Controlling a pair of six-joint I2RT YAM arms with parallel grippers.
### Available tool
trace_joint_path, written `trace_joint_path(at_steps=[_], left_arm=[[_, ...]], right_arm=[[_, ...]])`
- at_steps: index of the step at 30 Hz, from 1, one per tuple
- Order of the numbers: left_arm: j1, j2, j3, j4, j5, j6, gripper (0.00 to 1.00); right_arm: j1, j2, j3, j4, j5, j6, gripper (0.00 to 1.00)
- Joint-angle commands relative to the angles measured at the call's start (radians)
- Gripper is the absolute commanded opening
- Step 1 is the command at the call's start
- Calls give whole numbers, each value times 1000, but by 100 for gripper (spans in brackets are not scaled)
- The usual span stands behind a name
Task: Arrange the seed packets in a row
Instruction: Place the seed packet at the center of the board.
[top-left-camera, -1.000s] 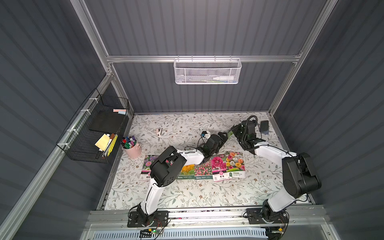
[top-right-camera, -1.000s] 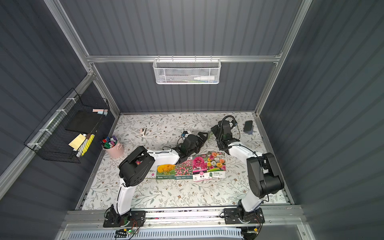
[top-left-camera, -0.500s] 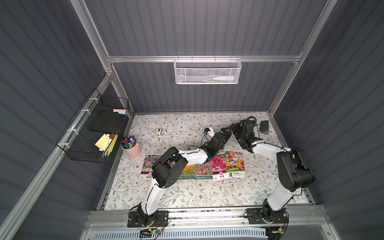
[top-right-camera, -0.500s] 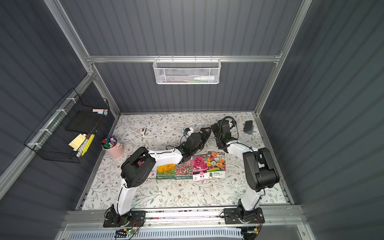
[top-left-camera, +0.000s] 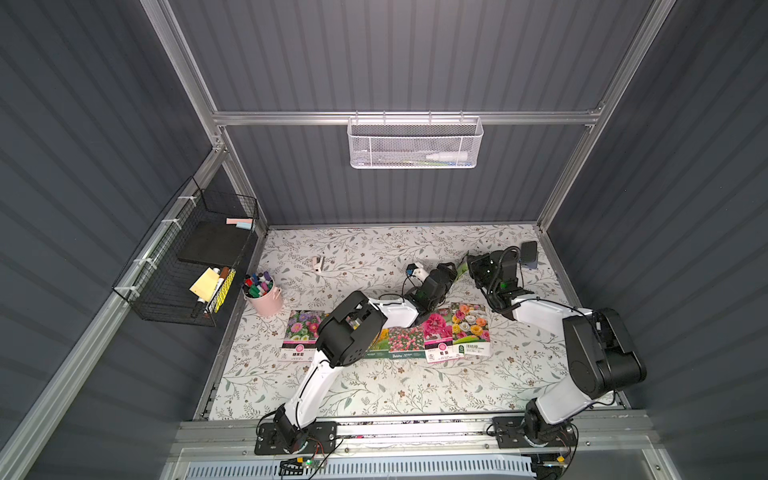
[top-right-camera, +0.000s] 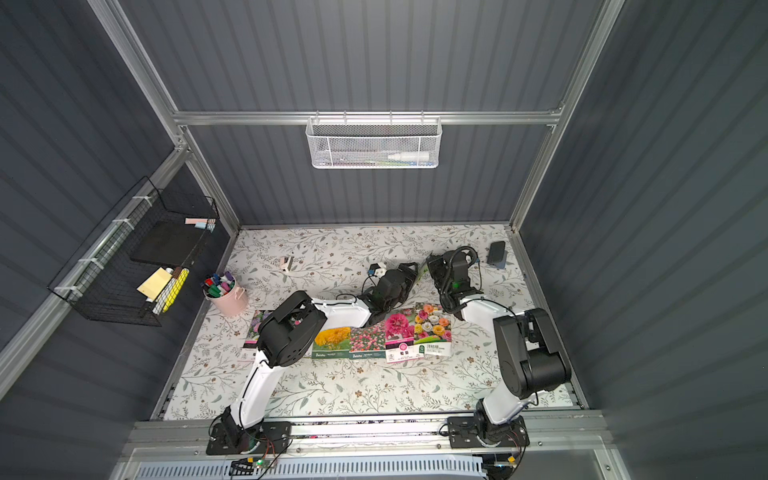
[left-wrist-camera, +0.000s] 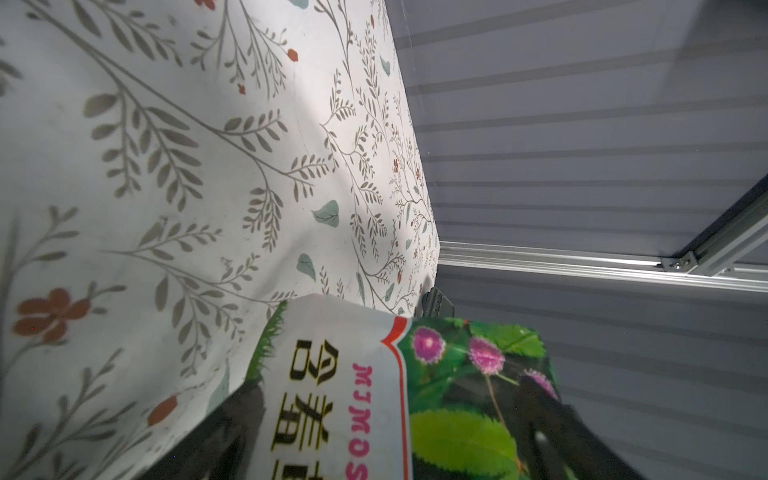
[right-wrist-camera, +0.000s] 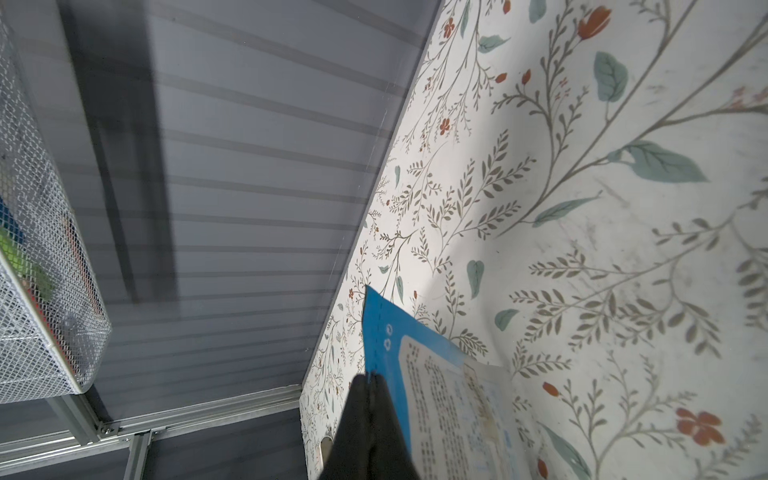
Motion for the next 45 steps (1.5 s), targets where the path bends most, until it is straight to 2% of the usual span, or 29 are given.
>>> trace_joint_path(at_steps=[1,5,10,13,15,21,24,30,34,38,39,43,44,45], left_arm=[[3,-79,-56,1,14,-2,99],[-10,-135,-129,0,-10,-25,99],[-57,-94,-28,1,-32,-50,99],[-68,-66,18,1,-50,-102,99],[-68,-65,33,1,-49,-93,99],[-66,-98,-34,3,-125,-62,100],[-51,-88,-36,3,-129,-62,97],[0,-40,-5,4,-87,-72,72],[17,-24,-4,3,-58,-88,46],[26,-11,5,3,-15,-93,4],[30,-7,9,2,-2,-97,0],[39,11,14,1,65,-117,0],[43,14,18,2,87,-116,0],[45,16,20,2,108,-116,0]], right_arm=[[-15,12,23,9,-4,-7,0],[-26,47,58,7,-8,-10,0],[-24,127,131,51,-67,31,0],[-20,154,166,52,-62,40,0],[-21,163,185,48,-73,38,0],[-20,149,134,118,-79,93,0],[-22,121,81,160,-91,114,0],[-24,23,-27,179,-95,94,0],[-25,-66,-67,101,-97,34,0],[-25,-144,-92,1,-106,-31,0],[-26,-160,-98,-19,-106,-47,0],[-31,-223,-105,-150,-81,-81,1],[-36,-234,-106,-170,-91,-97,8],[-44,-246,-111,-181,-102,-107,10]])
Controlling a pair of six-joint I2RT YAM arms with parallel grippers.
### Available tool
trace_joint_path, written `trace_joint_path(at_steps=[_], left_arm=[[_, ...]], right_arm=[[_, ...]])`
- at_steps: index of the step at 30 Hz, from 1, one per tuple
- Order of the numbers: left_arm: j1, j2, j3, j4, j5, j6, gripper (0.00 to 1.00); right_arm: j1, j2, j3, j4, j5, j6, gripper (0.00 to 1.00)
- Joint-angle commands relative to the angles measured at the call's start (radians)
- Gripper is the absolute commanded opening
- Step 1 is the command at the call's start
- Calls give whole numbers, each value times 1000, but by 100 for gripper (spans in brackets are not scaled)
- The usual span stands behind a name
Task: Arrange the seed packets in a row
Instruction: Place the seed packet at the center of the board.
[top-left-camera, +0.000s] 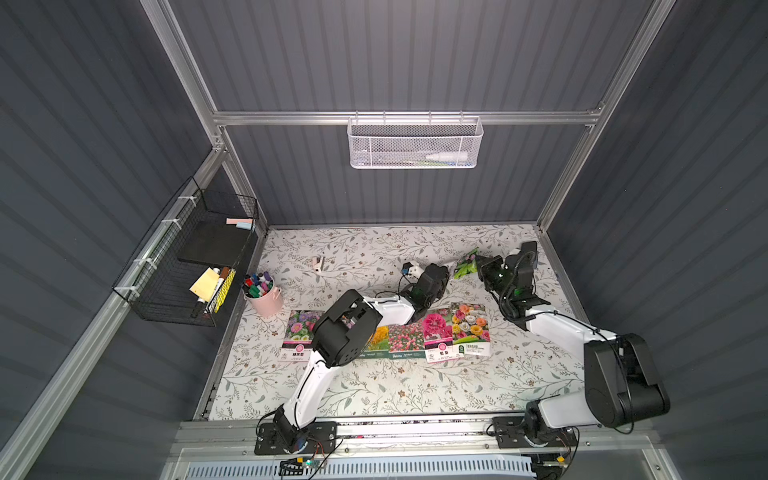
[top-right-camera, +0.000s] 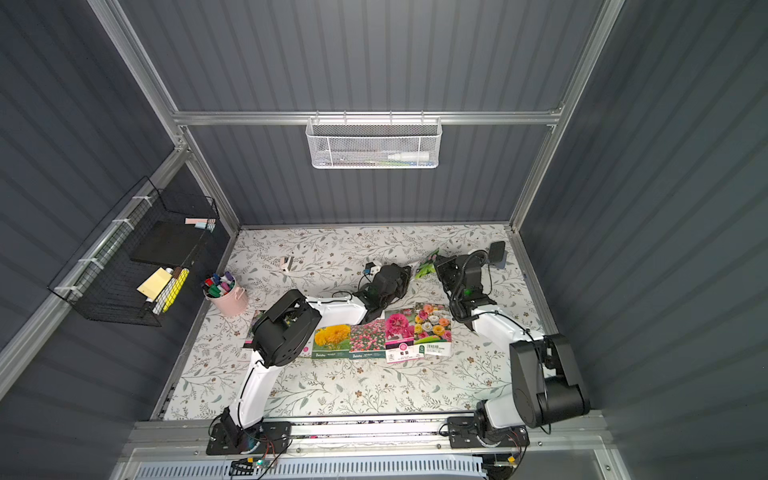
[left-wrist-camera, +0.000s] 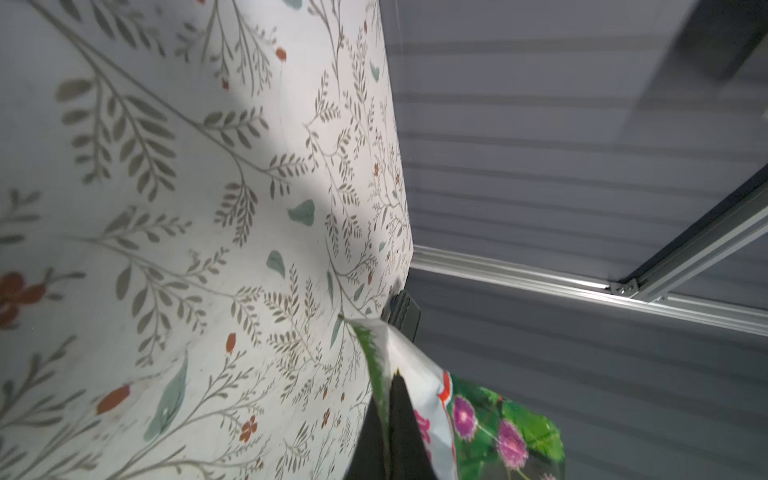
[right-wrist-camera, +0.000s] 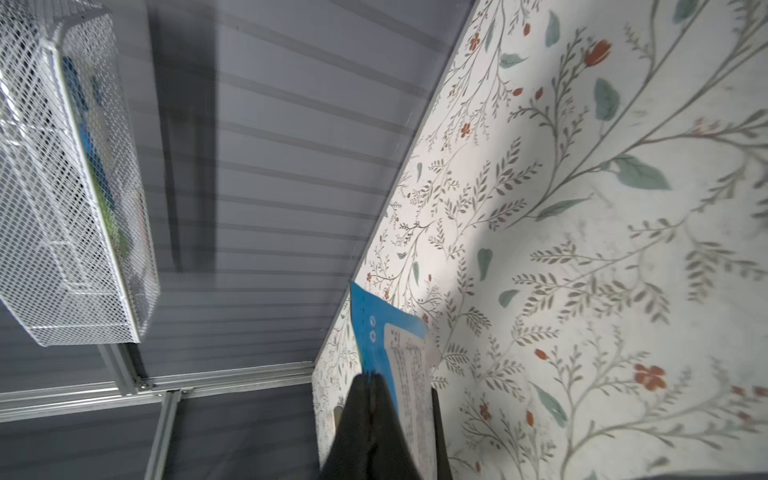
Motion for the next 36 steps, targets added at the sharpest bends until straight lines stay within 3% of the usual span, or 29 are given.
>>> trace_joint_path(at_steps=[1,2,4,6,8,10,13,15,19,22,25,29,36], left_arm=[[24,33,30,-17,88,-12,0],[30,32,31,-17,112,-15,0],[40,23,25,-17,155,-10,0],[54,22,36,-16,209,-14,0],[79,35,81,-15,308,-43,0],[107,43,123,-15,422,-79,0],[144,39,170,18,615,-85,0],[162,56,243,27,755,-94,0],[161,85,392,25,1094,-157,0],[163,49,326,25,1253,-115,0],[163,11,244,21,1381,-69,0],[179,10,175,9,1425,-12,0],[193,116,243,9,1381,-16,0]], right_arm=[[-14,-48,-26,-106,-35,-57,14],[-25,-66,-36,-117,-46,-73,16],[-45,-100,-53,-139,-59,-98,3],[-65,-127,-70,-138,-80,-128,4],[-90,-153,-76,-159,-126,-163,24],[-129,-183,-72,-248,-175,-193,67],[-207,-236,-74,-304,-313,-239,81],[-266,-217,-67,-322,-430,-263,82],[-384,-88,41,-469,-788,-299,82],[-417,-9,57,-416,-1008,-267,75],[-417,-9,-6,-237,-1070,-151,74],[-417,-52,-29,-214,-1082,-122,76],[-379,-101,-96,-272,-1118,-118,77]])
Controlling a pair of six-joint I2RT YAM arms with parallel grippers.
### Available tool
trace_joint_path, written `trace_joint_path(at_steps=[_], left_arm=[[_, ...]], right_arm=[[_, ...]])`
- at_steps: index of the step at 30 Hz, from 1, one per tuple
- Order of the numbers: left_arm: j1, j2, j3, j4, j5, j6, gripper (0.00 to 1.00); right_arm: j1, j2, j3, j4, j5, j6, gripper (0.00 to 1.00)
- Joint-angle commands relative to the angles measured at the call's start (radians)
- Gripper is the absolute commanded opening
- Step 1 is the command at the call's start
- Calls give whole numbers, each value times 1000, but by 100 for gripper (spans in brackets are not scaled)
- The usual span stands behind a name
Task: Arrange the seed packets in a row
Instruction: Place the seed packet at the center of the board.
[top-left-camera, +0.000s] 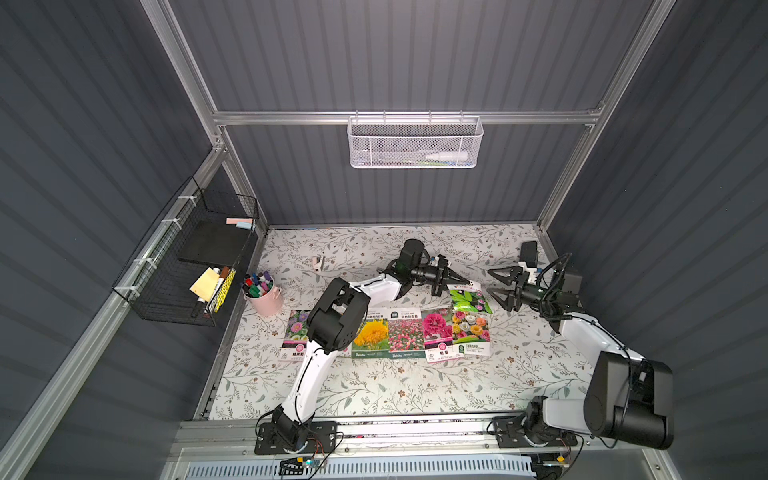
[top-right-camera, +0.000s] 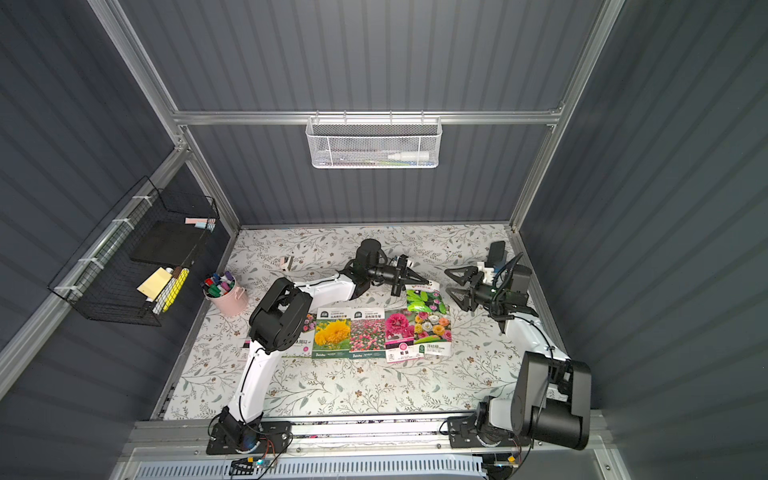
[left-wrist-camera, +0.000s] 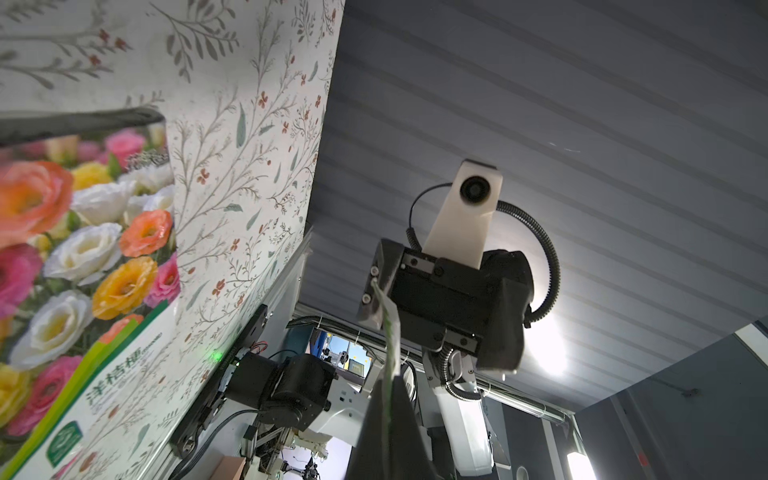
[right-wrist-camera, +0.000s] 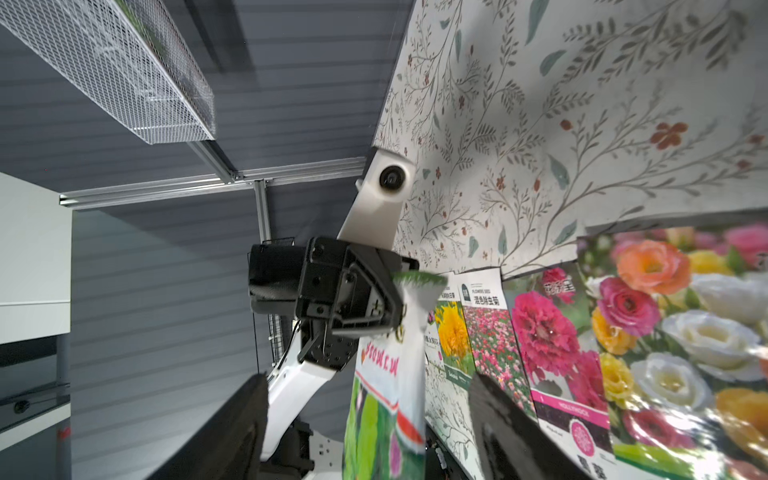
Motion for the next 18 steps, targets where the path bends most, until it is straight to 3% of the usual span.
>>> trace_joint_path(at_steps=[1,6,12,18], left_arm=[[9,47,61,11,8,43,0],[10,73,130,9,6,73,0],[10,91,158,5,-4,89,0],[9,52,85,7,-1,134,2]], right_arm=[[27,-22,-34,-67,-49,-5,77],[29,-117,-74,-143,-48,-2,72],[29,-164,-53,-219,-10,-23,43],[30,-118,-57,-195,31,-20,33]])
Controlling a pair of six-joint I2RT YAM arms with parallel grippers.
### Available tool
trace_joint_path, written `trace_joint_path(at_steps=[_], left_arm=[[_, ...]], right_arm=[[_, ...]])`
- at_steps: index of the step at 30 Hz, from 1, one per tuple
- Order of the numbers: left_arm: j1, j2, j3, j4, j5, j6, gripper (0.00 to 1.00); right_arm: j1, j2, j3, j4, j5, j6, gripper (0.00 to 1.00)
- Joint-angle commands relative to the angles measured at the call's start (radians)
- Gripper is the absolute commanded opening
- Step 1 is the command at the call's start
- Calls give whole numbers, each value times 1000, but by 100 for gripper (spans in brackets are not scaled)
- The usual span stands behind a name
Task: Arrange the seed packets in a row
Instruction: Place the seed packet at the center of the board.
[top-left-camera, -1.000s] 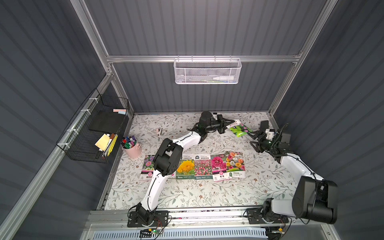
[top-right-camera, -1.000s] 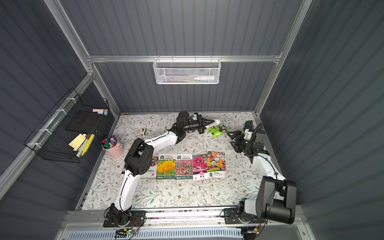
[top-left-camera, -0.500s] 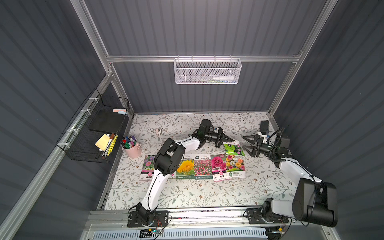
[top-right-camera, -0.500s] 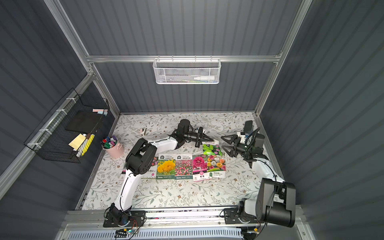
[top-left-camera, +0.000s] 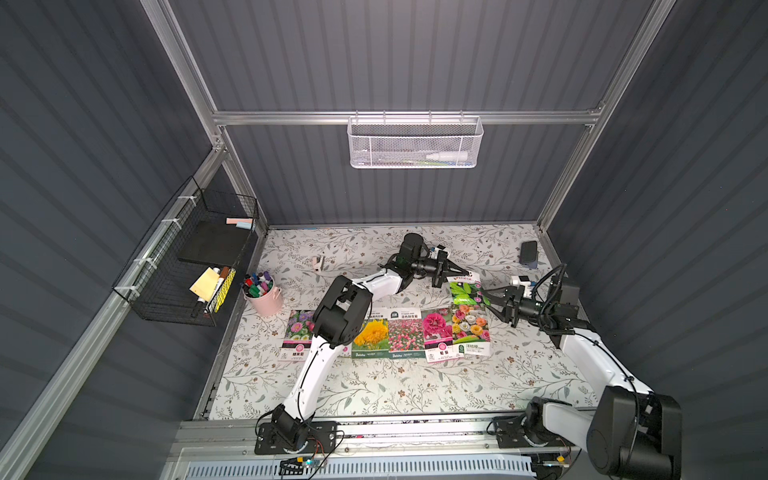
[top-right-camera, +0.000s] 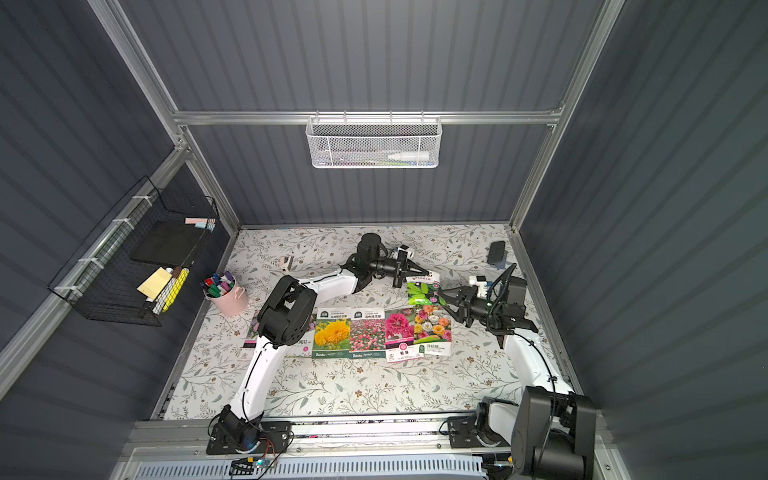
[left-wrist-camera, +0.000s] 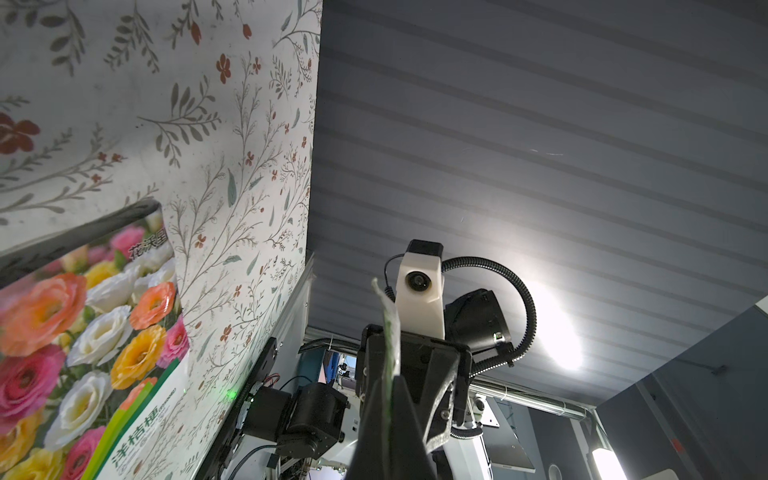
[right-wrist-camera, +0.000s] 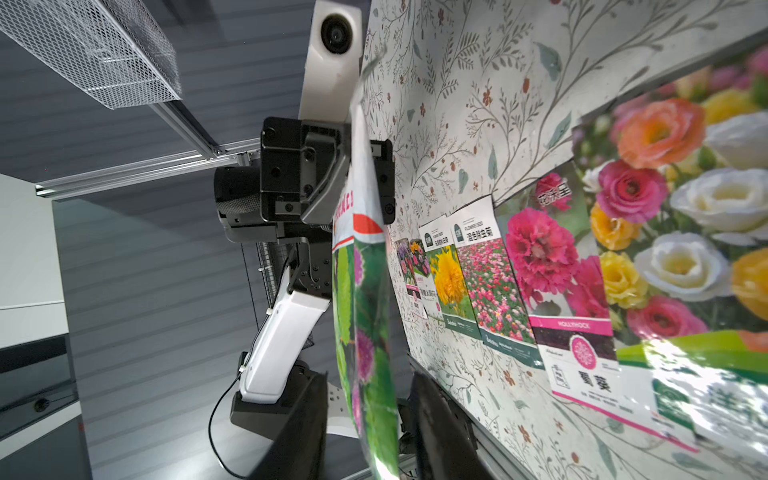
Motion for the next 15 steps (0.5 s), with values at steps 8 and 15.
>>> trace_joint_path(at_steps=[8,15], left_arm=[[-9,-60,-87,9,26,85,9],[-10,-91,-85,-109,36,193,47]], right_arm=[[10,67,14,101,20,68,6],[9,71,52,-33,39,-58,0]])
